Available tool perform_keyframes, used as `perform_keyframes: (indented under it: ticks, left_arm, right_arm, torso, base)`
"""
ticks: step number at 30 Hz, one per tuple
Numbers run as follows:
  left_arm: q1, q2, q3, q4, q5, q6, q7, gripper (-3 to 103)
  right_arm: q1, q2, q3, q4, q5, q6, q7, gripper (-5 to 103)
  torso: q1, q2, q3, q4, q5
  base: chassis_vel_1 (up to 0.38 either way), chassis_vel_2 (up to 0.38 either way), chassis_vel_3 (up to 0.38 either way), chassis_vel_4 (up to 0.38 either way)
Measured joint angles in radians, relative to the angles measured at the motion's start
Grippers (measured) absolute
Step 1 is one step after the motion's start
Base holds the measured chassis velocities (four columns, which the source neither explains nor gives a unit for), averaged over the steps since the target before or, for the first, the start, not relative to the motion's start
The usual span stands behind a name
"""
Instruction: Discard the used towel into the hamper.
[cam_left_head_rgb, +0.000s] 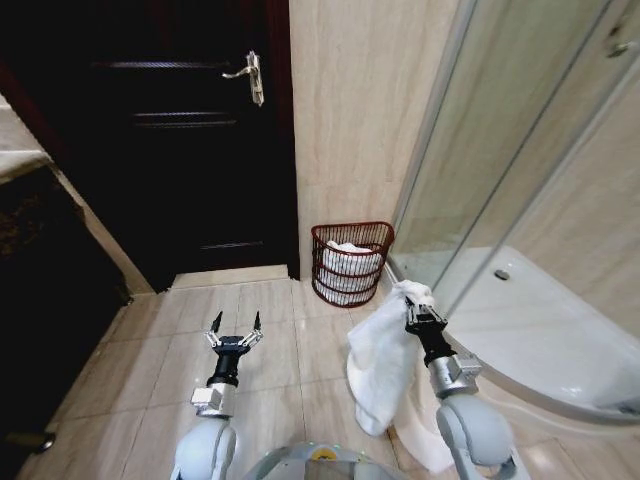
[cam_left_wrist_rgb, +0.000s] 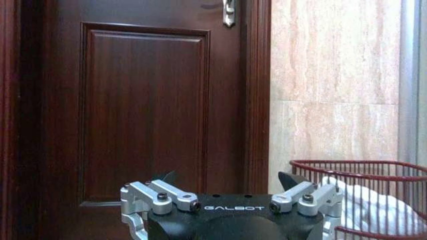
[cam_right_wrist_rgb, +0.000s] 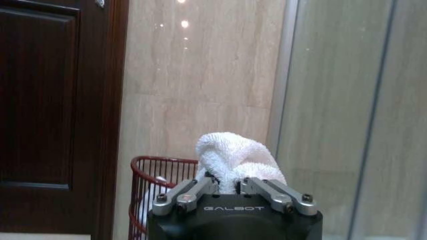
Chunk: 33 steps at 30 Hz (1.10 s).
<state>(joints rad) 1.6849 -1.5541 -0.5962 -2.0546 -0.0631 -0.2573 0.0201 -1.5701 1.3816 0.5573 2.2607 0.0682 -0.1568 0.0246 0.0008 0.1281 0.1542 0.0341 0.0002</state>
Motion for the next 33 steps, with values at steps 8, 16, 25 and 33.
perform_keyframes:
  ticks: [8,16,25,33]
  left_arm:
    - [0.001,0.001,-0.002,0.003,-0.001,0.000,0.000,100]
    - [0.005,-0.003,-0.003,0.009,-0.002,-0.002,0.000,100]
    - [0.015,-0.006,-0.021,0.010,-0.001,-0.002,-0.015,100]
    - [0.041,-0.035,-0.030,0.020,0.043,-0.038,-0.047,100]
  right_arm:
    - [0.011,0.002,-0.005,-0.002,-0.001,-0.002,0.002,13]
    - [0.024,0.000,0.001,0.008,0.004,-0.006,0.014,13]
    - [0.102,-0.044,0.000,0.015,0.052,-0.017,0.027,13]
    - [0.384,-0.136,-0.020,0.025,0.244,-0.095,0.072,13]
  torso:
    - [0.000,0.000,0.000,0.0001,-0.0002]
    - [0.000,0.000,0.000,0.0000,-0.0001]
    - [0.000,0.000,0.000,-0.0003,0.0001]
    - [0.000,0.000,0.000,0.0002,0.0000]
  base:
    - [-0.095,0.169,0.095,-0.170]
    - [-0.067,0.065,0.077,-0.067]
    - [0.000,0.000,0.000,0.000]
    - [0.000,0.000,0.000,0.000]
